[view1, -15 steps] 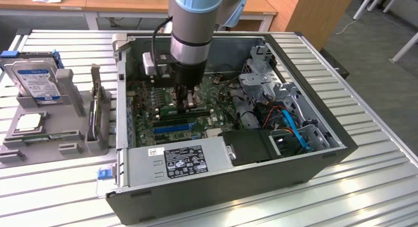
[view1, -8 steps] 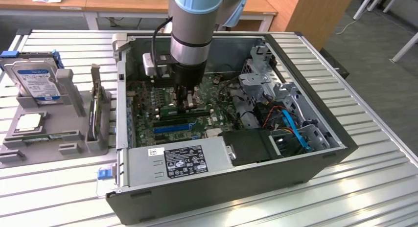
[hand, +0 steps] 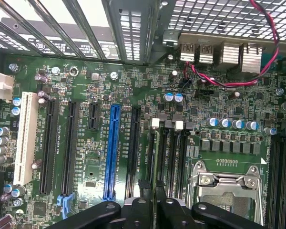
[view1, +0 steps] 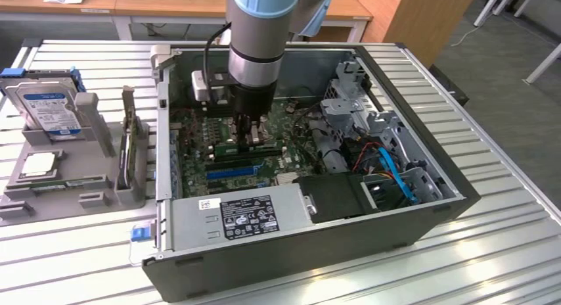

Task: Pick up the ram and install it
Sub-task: 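Insert the ram into the slot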

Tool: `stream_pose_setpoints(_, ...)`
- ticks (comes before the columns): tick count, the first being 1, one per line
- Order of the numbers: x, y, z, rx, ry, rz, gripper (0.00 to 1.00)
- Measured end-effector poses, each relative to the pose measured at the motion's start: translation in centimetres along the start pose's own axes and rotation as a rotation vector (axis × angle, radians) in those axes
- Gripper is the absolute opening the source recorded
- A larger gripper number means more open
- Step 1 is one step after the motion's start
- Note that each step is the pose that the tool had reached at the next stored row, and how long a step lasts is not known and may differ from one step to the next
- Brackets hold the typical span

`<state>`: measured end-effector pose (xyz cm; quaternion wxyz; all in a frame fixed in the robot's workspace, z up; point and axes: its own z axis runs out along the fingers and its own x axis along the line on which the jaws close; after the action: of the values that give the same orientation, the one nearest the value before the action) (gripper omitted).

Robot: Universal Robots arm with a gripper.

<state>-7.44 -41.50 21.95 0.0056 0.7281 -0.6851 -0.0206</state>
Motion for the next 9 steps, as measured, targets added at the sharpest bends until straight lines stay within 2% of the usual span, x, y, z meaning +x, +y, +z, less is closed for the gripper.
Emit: stream_pose_setpoints(9, 0.00, -0.07, 0.03, 0.0000, 0.0000, 0.000, 0.14)
